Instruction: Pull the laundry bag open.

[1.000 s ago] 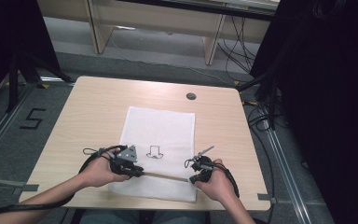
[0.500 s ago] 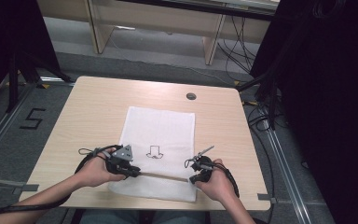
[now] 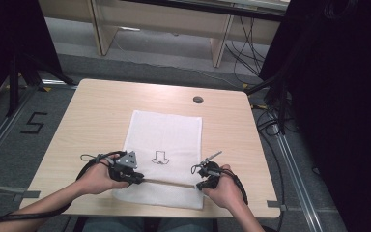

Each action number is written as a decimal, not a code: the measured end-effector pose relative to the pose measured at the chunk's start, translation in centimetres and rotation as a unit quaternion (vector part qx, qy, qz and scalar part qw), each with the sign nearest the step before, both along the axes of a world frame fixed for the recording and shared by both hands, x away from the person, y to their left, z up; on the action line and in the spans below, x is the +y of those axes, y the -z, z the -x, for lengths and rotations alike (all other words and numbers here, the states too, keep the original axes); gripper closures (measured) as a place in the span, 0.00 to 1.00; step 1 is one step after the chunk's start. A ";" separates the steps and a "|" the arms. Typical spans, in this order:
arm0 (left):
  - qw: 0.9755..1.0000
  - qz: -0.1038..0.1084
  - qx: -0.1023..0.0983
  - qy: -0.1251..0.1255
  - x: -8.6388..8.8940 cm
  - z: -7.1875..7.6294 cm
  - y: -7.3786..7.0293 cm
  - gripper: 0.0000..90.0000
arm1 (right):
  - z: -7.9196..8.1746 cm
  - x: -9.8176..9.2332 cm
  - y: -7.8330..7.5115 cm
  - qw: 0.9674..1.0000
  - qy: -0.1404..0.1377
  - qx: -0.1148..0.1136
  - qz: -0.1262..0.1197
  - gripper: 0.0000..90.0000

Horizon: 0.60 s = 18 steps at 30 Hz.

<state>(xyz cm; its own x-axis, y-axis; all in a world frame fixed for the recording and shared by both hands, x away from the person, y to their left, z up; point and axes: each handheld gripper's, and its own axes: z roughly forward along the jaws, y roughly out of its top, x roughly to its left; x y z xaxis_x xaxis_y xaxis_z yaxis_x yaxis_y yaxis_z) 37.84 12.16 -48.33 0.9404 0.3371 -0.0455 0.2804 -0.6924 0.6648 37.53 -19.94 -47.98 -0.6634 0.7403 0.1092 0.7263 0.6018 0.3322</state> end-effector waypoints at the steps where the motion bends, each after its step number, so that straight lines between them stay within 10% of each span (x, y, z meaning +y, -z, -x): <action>1: 1.000 0.008 0.004 0.001 0.0 0.0 0.0 0.91 | 0.0 0.0 0.0 1.000 0.000 0.001 0.000 1.00; 3: 1.000 -0.019 -0.014 0.003 0.3 0.1 -0.1 0.91 | 0.0 0.2 -0.1 1.000 0.005 0.003 0.005 1.00; 8: 1.000 0.016 0.013 -0.022 1.4 0.1 0.1 0.91 | 0.0 0.1 0.0 1.000 0.004 0.002 0.003 1.00; 18: 1.000 0.016 0.013 -0.021 1.6 0.3 -0.1 0.91 | 0.0 0.1 0.0 1.000 0.003 0.002 0.002 1.00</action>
